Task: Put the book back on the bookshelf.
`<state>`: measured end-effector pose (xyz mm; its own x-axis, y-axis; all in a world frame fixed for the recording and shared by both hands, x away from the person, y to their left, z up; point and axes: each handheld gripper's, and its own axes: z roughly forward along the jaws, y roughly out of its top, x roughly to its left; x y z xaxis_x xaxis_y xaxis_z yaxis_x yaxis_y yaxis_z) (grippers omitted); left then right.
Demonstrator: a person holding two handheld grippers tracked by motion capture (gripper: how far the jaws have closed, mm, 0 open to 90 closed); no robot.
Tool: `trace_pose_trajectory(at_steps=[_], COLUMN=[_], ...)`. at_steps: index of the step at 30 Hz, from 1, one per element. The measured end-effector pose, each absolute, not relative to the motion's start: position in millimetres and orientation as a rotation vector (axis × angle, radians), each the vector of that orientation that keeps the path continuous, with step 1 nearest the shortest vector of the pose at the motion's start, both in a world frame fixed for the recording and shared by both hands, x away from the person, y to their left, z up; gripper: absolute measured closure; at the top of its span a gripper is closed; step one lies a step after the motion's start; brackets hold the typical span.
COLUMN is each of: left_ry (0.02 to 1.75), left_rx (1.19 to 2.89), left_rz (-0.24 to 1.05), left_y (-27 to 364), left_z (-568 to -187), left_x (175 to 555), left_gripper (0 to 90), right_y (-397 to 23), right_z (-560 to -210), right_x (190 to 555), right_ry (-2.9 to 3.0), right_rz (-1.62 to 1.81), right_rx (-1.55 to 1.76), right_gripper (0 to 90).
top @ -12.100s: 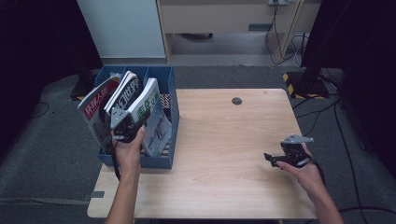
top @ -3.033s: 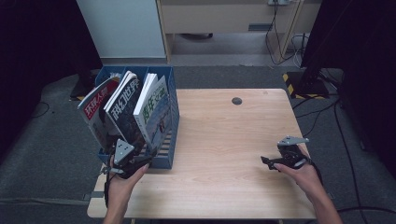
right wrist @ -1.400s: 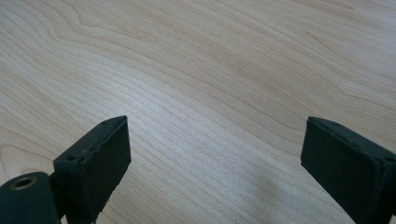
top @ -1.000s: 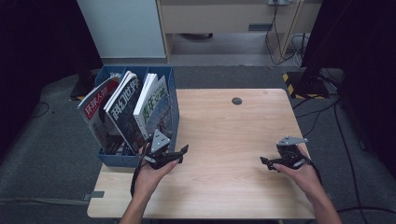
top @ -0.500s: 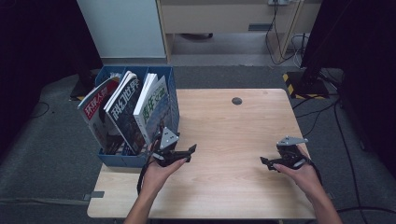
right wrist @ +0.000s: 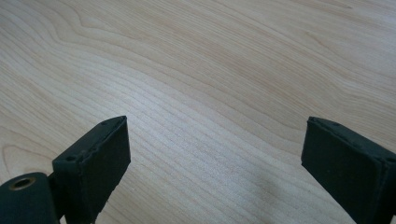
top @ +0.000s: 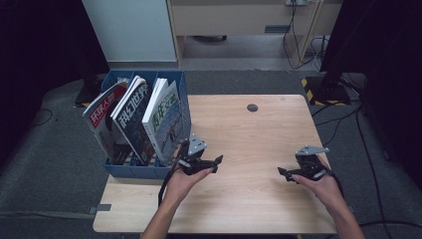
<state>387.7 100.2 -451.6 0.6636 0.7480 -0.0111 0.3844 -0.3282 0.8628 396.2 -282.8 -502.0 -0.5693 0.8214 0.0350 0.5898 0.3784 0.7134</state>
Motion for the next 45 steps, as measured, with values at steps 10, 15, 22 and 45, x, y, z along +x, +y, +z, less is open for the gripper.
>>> trace_pose_trajectory(at_steps=[10,15,22,45], left_ry=[0.883,0.895,0.913,1.019], left_rx=[2.001,2.023,2.077,2.162], left_rz=[0.453,0.434,0.415,0.403], left_y=[80,75,69,59], left_z=[-473,-485,-501,-536], left_x=[397,401,405,415], left_gripper=[11.2,10.3,9.7,6.0], right_y=[-282,-281,-278,-280], right_z=[-503,-505,-511,-526], right_x=[396,396,396,401], right_ry=[2.327,2.34,2.368,2.373], right_rz=[0.985,0.97,0.944,0.855], right_rx=[1.242,1.238,1.25,1.288], right_gripper=[6.6,5.5,4.8,5.0])
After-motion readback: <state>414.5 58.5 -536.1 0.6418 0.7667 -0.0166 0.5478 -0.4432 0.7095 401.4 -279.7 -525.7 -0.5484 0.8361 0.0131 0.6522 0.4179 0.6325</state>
